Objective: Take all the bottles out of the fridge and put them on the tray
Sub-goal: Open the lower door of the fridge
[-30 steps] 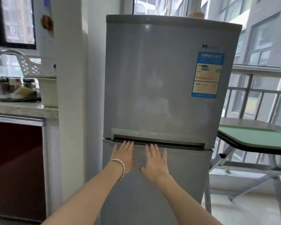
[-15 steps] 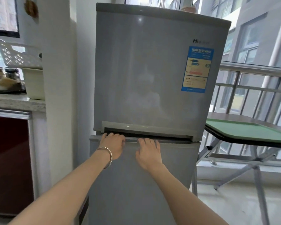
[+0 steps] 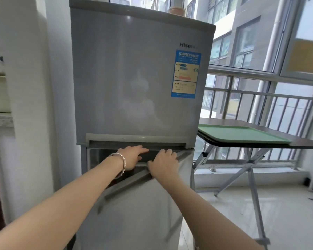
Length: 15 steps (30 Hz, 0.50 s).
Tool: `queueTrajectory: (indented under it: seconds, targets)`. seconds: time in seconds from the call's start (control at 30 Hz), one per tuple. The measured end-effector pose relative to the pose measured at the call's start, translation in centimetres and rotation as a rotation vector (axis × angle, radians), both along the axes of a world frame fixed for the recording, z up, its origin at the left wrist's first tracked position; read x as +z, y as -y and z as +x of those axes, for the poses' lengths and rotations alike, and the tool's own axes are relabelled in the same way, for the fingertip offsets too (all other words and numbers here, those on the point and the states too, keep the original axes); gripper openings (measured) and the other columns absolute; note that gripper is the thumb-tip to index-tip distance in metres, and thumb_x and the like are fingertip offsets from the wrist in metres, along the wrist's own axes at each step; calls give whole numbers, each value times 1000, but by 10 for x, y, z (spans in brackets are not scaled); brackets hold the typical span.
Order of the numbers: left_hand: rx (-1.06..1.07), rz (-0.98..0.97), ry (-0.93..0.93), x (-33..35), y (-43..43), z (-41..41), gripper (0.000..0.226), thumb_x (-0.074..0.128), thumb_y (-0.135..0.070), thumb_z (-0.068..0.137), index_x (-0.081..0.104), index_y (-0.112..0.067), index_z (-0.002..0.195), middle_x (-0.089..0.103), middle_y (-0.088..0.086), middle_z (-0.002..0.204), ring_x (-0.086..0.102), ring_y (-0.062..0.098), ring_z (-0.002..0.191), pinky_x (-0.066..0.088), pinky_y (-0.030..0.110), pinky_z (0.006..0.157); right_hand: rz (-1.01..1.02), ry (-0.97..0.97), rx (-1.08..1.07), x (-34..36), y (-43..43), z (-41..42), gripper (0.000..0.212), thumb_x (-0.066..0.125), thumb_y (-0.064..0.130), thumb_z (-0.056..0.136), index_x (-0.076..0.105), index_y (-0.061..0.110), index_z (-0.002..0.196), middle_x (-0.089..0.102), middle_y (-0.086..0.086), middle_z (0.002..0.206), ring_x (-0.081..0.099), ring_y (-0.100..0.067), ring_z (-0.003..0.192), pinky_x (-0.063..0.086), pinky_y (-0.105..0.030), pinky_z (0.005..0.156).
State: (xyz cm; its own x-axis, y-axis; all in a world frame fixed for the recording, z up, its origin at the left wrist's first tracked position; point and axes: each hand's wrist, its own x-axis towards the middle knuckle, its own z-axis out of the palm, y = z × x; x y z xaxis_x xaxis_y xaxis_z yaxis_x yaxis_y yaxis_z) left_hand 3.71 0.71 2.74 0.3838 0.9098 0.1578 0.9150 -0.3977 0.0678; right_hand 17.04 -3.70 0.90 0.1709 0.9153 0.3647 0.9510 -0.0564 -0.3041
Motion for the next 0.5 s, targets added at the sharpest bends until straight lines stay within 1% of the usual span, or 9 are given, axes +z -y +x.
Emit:
queueTrajectory:
  seconds: [0.07,0.13,0.2,0.27,0.37,0.43,0.47,0.5]
  targets:
    - [-39,-29,-18,-3,-3,21,58,41,-13,99,24,-40,148,16,-5,161,28,25,144,31,45,114,-49,28,-13,1,9,11,56,53,40,90,45,1,129,44,-17,132,40,-33,123,39,-39,98]
    - [-81,-45,-27,-8,-10,41,61,42,-12,99,23,-43,148,13,-5,162,28,24,144,32,45,113,-101,39,-19,0,13,24,57,50,35,90,42,-2,133,42,-19,136,37,-35,126,36,-40,102]
    - [-123,-60,-26,-11,-14,66,58,41,-15,99,23,-43,147,12,-4,162,29,23,144,32,46,113,-178,88,-44,1,16,40,63,46,35,89,38,-5,138,40,-21,140,35,-37,129,33,-43,105]
    - [-158,-58,-21,-9,-12,89,53,38,-21,100,24,-40,148,12,-2,162,29,24,144,31,46,113,-276,119,-75,1,20,54,68,42,36,90,31,-2,145,33,-23,148,28,-39,136,27,-50,110]
    - [-229,-39,-2,-7,-4,128,50,35,-23,102,26,-38,148,12,-2,162,26,22,145,29,44,114,-383,111,-83,0,35,82,65,39,37,94,23,9,151,19,-21,157,14,-40,144,15,-61,115]
    - [-264,-31,22,-8,2,151,47,34,-26,102,30,-39,147,16,-6,161,26,20,146,28,44,114,-398,93,-90,-1,45,99,65,40,39,97,18,14,153,11,-18,160,6,-38,147,9,-62,115]
    - [-284,-29,31,-8,7,161,44,34,-28,102,35,-40,144,22,-8,159,28,21,145,30,44,111,-401,113,-88,0,49,107,63,40,38,98,19,16,153,12,-17,161,5,-37,148,9,-63,115]
    - [-315,-21,31,-9,11,170,40,34,-28,101,43,-40,138,32,-10,154,34,22,142,33,44,106,-402,140,-90,0,52,115,61,41,35,98,20,16,153,14,-15,160,6,-36,148,10,-64,114]
